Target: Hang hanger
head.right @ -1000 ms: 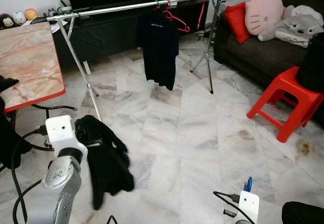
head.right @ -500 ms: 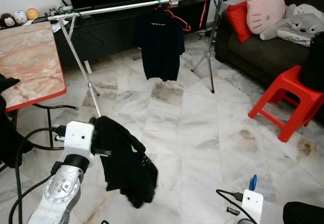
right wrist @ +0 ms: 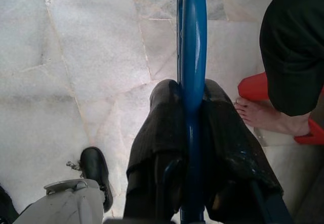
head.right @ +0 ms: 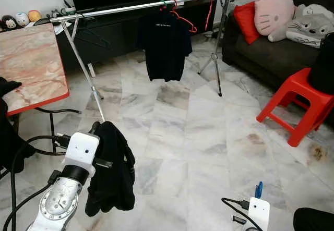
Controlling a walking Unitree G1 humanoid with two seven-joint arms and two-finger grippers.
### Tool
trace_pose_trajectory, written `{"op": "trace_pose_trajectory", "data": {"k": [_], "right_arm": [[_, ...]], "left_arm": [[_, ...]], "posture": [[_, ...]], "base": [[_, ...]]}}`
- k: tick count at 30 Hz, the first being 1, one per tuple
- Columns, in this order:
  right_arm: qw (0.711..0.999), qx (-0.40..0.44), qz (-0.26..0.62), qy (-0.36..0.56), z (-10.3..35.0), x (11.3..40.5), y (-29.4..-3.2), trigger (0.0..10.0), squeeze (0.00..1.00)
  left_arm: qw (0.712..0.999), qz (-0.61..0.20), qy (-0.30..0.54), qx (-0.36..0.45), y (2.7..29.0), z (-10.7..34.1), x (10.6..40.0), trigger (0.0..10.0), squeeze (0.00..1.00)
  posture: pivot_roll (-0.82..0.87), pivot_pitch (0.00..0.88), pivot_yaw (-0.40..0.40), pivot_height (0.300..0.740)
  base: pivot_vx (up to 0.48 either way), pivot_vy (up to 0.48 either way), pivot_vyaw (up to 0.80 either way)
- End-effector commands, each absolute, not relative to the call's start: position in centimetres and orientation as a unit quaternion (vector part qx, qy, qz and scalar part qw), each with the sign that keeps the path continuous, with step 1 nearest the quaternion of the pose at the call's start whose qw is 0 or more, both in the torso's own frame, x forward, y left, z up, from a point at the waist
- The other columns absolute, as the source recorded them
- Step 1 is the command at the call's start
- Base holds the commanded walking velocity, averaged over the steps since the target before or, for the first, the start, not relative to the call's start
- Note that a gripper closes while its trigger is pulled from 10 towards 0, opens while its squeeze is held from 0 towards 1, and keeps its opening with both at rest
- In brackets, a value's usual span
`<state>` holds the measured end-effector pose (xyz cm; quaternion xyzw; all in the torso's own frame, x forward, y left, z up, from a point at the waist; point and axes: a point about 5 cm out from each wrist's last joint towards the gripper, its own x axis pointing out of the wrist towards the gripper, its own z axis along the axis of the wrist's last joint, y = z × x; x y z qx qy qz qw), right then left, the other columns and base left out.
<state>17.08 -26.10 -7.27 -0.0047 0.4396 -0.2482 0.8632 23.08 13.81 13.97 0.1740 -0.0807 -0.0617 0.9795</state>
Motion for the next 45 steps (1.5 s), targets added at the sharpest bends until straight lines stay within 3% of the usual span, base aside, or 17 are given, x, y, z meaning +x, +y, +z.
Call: {"op": "trace_pose_trajectory", "data": {"k": [1, 11, 23, 45], "right_arm": [[0.865, 0.001, -0.245, 0.437, -7.2, 17.4, -25.8, 10.0, 0.00], [0.873, -0.003, -0.231, 0.429, -6.9, 18.3, -25.4, 10.0, 0.00], [0.878, -0.021, -0.200, 0.434, -7.2, 18.3, -24.6, 10.0, 0.00], [0.882, -0.036, -0.170, 0.438, -7.2, 18.4, -24.3, 10.0, 0.00]], "left_arm": [[0.977, -0.062, -0.098, 0.177, 13.8, 14.5, 23.5, 10.0, 0.00], [0.978, -0.058, -0.095, 0.176, 14.3, 14.4, 24.1, 10.0, 0.00], [0.989, -0.005, -0.076, 0.123, 15.7, 14.4, 24.4, 10.0, 0.00], [0.992, 0.012, -0.066, 0.102, 16.1, 14.5, 24.5, 10.0, 0.00]], "posture": [[-0.02, 0.000, 0.005, 0.740], [-0.03, 0.000, 0.015, 0.740], [-0.03, 0.000, 0.009, 0.740], [-0.02, 0.000, 0.003, 0.740]], "base": [[0.000, 0.000, 0.00], [0.000, 0.000, 0.00], [0.000, 0.000, 0.80], [0.000, 0.000, 0.80]]}}
